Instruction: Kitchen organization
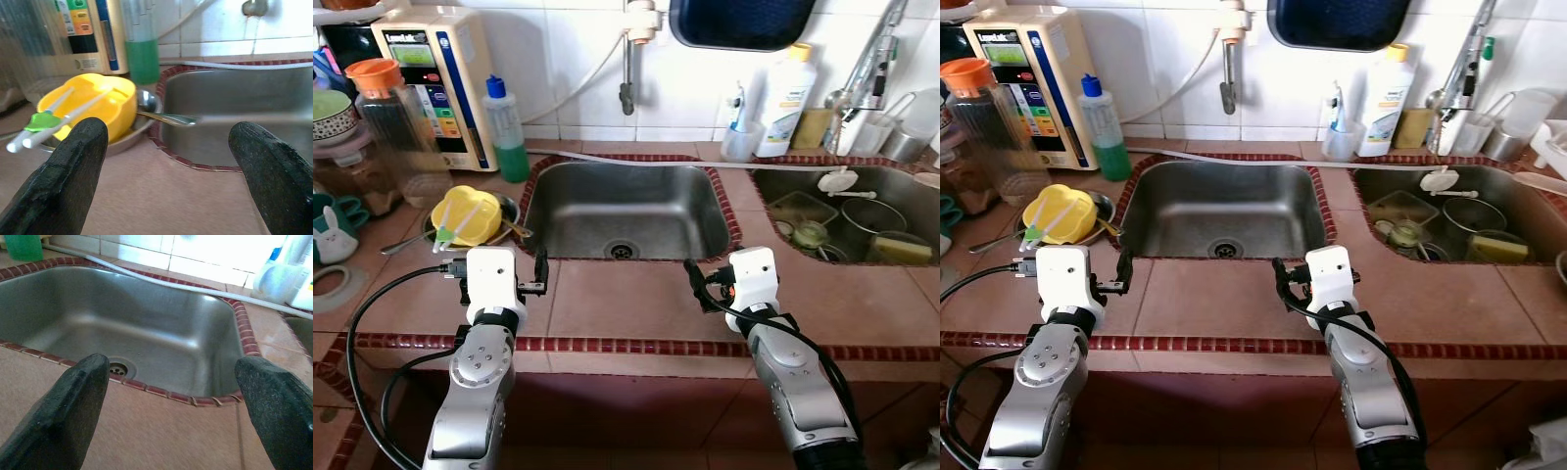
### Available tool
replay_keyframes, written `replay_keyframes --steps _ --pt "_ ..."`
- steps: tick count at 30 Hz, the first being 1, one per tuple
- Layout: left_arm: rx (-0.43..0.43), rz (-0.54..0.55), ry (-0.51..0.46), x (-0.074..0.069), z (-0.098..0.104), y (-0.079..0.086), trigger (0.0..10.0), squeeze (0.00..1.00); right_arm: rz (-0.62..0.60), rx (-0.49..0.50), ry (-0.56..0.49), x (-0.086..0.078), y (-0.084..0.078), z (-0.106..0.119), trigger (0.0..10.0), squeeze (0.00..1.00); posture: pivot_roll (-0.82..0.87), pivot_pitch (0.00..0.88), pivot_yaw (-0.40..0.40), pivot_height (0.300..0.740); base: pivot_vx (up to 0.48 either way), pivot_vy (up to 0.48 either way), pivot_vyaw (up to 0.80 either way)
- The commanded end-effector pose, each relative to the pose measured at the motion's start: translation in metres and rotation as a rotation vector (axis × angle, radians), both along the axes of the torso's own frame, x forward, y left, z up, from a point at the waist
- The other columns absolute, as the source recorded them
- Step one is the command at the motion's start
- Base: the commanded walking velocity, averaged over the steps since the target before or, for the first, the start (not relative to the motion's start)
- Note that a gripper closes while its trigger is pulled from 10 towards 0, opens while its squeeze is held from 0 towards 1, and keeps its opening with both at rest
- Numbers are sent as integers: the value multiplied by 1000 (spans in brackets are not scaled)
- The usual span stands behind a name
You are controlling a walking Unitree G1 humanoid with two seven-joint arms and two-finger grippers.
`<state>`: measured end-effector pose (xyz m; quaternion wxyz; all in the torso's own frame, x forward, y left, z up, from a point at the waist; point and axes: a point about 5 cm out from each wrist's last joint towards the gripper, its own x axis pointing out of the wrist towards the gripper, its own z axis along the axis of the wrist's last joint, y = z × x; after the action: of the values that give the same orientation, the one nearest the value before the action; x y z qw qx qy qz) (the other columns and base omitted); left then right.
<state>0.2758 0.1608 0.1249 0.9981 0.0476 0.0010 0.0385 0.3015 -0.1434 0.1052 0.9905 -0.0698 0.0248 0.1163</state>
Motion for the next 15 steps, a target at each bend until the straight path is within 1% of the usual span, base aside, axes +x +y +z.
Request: replay_keyframes --steps 1,11,14,15 --pt "21 8 -25 2 5 1 10000 0 9 -2 -31 2 1 9 10000 0 69 0 0 740 0 0 419" --pt "44 12 -36 3 6 -1 10000 0 8 -3 -30 2 0 8 10000 0 68 0 -1 740 0 0 449" --pt "52 8 -32 3 6 -1 10000 0 8 0 -29 2 0 8 10000 0 67 0 -1 740 0 0 400" --pt "50 7 -33 3 6 -2 10000 0 9 0 -29 2 0 8 10000 0 66 0 -1 740 0 0 0"
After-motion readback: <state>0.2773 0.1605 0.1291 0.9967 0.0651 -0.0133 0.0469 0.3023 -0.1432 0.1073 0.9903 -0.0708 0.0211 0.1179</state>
